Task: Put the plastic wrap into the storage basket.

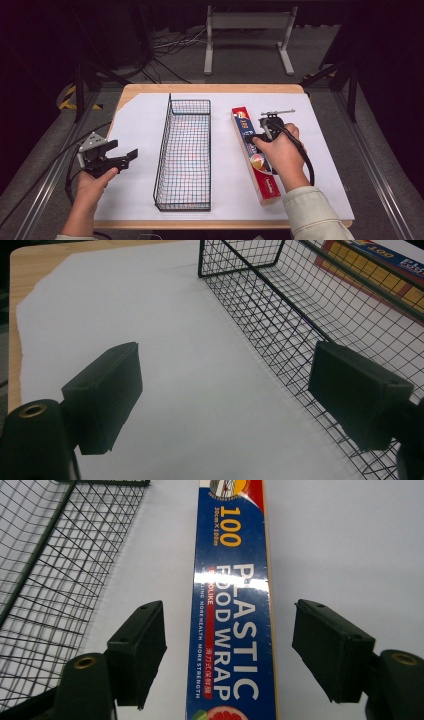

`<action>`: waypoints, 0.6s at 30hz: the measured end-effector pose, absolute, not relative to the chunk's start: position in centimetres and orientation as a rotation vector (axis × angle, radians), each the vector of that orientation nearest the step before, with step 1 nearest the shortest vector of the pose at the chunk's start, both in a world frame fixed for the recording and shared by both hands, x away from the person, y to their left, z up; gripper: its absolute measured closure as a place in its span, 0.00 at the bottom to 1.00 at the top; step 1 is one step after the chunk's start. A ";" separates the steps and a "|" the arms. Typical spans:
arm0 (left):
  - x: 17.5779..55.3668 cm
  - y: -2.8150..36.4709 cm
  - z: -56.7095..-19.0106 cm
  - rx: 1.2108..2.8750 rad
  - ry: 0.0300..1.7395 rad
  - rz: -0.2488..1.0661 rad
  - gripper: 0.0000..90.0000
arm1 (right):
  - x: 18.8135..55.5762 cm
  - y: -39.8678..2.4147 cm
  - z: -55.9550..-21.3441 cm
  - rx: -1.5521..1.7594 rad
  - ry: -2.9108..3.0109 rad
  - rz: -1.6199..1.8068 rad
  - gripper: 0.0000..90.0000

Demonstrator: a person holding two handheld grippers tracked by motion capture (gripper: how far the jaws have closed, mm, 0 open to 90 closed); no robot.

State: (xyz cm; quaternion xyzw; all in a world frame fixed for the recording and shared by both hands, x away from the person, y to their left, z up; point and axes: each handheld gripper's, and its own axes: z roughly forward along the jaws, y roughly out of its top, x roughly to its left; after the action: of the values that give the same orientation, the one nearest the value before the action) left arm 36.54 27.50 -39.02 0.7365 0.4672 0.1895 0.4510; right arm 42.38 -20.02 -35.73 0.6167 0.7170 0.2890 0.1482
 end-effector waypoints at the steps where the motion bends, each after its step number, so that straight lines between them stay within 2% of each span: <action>1: 36.5 27.5 -39.0 1.821 1.155 0.468 0.16 | 42.4 -19.9 -35.9 1.772 2.056 0.819 0.30; 18: 36.1 28.0 -39.2 1.813 1.165 0.475 0.16 | 43.9 -18.4 -38.6 1.816 2.116 0.651 0.25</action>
State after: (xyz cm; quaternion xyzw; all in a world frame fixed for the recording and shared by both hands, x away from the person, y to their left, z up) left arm 36.15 27.97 -39.16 0.7333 0.4714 0.1920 0.4507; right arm 43.88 -18.38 -38.62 0.6279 0.7320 0.2252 0.1386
